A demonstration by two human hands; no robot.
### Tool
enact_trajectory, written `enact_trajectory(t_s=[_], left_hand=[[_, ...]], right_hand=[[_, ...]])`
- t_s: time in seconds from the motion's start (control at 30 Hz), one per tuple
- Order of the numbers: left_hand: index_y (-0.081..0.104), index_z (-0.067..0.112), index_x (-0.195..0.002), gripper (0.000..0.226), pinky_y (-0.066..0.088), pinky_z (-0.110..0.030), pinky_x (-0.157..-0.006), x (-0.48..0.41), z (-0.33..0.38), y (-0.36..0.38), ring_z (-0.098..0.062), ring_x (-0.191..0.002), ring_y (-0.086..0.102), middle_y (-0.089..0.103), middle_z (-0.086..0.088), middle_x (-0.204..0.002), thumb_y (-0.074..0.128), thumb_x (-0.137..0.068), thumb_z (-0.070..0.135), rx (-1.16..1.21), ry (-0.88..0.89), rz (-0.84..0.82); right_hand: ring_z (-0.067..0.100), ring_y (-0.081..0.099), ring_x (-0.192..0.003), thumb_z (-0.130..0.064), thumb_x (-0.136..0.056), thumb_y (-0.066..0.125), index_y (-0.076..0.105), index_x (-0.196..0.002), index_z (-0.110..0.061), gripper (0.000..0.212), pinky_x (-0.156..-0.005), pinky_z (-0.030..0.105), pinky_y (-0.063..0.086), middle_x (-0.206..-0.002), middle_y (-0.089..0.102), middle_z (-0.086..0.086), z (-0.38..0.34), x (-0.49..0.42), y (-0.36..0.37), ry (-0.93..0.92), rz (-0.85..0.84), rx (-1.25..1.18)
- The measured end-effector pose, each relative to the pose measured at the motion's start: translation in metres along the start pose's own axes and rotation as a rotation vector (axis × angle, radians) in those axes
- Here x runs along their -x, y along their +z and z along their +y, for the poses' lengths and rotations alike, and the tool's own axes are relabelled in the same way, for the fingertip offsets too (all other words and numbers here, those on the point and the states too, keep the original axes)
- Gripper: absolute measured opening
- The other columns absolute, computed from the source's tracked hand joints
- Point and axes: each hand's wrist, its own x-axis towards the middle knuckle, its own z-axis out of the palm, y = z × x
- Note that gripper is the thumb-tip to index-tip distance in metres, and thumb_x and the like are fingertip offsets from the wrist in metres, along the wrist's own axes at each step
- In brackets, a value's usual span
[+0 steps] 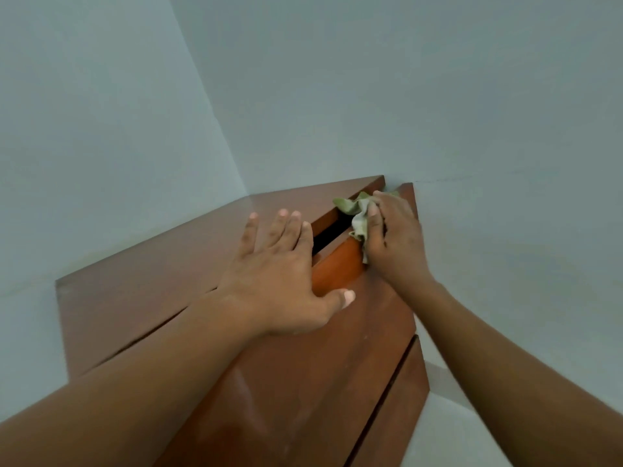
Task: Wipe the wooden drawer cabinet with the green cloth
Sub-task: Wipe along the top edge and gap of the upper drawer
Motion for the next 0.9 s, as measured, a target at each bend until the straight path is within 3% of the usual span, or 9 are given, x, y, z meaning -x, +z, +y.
enact_trajectory(t_s=[0.13, 0.23, 0.37, 0.43, 0.5, 0.67, 0.77, 0.83, 0.9], left_hand=[[-0.014, 0.015, -0.162, 0.117, -0.022, -0.051, -0.122, 0.002, 0.002, 0.0, -0.021, -0.153, -0.029, -0.022, -0.007, -0.169, 0.022, -0.082, 0.093, 0.044, -0.066, 0.022], [-0.015, 0.014, -0.162, 0.121, -0.021, -0.05, -0.123, 0.002, 0.003, 0.0, -0.021, -0.152, -0.029, -0.024, -0.007, -0.169, 0.021, -0.079, 0.095, 0.078, -0.104, 0.043], [-0.014, 0.012, -0.162, 0.129, -0.019, -0.05, -0.123, 0.003, 0.001, 0.0, -0.021, -0.154, -0.026, -0.02, -0.008, -0.17, 0.028, -0.075, 0.098, 0.123, -0.155, 0.08], [-0.014, 0.011, -0.162, 0.133, -0.018, -0.05, -0.124, 0.004, -0.001, 0.0, -0.022, -0.155, -0.024, -0.018, -0.009, -0.171, 0.034, -0.073, 0.098, 0.107, -0.162, 0.079], [-0.013, 0.011, -0.162, 0.135, -0.017, -0.051, -0.124, 0.004, -0.003, 0.001, -0.024, -0.155, -0.024, -0.018, -0.01, -0.171, 0.037, -0.072, 0.098, 0.082, -0.17, 0.064], [-0.014, 0.011, -0.162, 0.134, -0.016, -0.052, -0.124, 0.004, -0.002, -0.001, -0.024, -0.154, -0.026, -0.02, -0.01, -0.17, 0.04, -0.074, 0.096, 0.057, -0.146, 0.032], [-0.015, 0.011, -0.162, 0.13, -0.015, -0.053, -0.125, 0.004, -0.002, 0.0, -0.024, -0.154, -0.026, -0.021, -0.009, -0.17, 0.038, -0.077, 0.094, 0.032, -0.125, 0.015], [-0.014, 0.012, -0.162, 0.122, -0.013, -0.052, -0.125, 0.004, -0.003, 0.0, -0.023, -0.155, -0.024, -0.02, -0.008, -0.17, 0.034, -0.082, 0.091, 0.049, -0.12, 0.019], [-0.011, 0.012, -0.163, 0.109, -0.011, -0.052, -0.126, 0.003, -0.004, 0.001, -0.023, -0.156, -0.022, -0.016, -0.009, -0.171, 0.029, -0.09, 0.083, 0.065, -0.121, 0.051]], right_hand=[[0.019, 0.053, -0.089, -0.021, -0.106, 0.042, 0.059, -0.095, -0.015, 0.022, -0.069, 0.024, 0.036, -0.09, 0.056, -0.002, 0.03, -0.031, -0.008, 0.116, -0.077, 0.081], [0.021, 0.055, -0.082, -0.02, -0.106, 0.042, 0.058, -0.089, -0.014, 0.024, -0.067, 0.025, 0.03, -0.082, 0.057, -0.001, 0.019, -0.037, -0.015, 0.241, 0.004, 0.008], [0.012, 0.058, -0.081, -0.023, -0.105, 0.044, 0.066, -0.106, -0.009, 0.026, -0.071, 0.015, 0.042, -0.094, 0.064, 0.002, -0.036, -0.003, -0.009, -0.066, -0.073, -0.137], [0.013, 0.06, -0.084, -0.02, -0.105, 0.044, 0.066, -0.106, -0.006, 0.026, -0.075, 0.02, 0.047, -0.097, 0.066, 0.004, -0.039, 0.011, -0.001, -0.238, -0.152, -0.139], [0.014, 0.058, -0.084, -0.02, -0.106, 0.044, 0.064, -0.104, -0.008, 0.024, -0.074, 0.026, 0.048, -0.097, 0.064, 0.003, -0.024, 0.009, -0.002, -0.258, -0.146, -0.116], [0.017, 0.06, -0.095, -0.02, -0.107, 0.043, 0.064, -0.111, -0.008, 0.025, -0.081, 0.023, 0.044, -0.107, 0.066, 0.006, 0.016, -0.009, -0.009, -0.013, -0.087, -0.018], [0.004, 0.05, -0.073, -0.023, -0.108, 0.039, 0.058, -0.095, -0.012, 0.026, -0.063, 0.014, 0.034, -0.084, 0.057, -0.004, 0.007, -0.019, -0.008, 0.336, 0.054, -0.068], [0.0, 0.048, -0.069, -0.026, -0.109, 0.035, 0.056, -0.095, -0.014, 0.029, -0.063, 0.012, 0.035, -0.078, 0.052, -0.011, -0.009, -0.013, -0.008, 0.54, 0.215, -0.155], [-0.002, 0.052, -0.071, -0.027, -0.109, 0.034, 0.059, -0.1, -0.016, 0.029, -0.067, 0.011, 0.037, -0.081, 0.055, -0.014, -0.028, 0.008, -0.006, 0.567, 0.3, -0.218]])
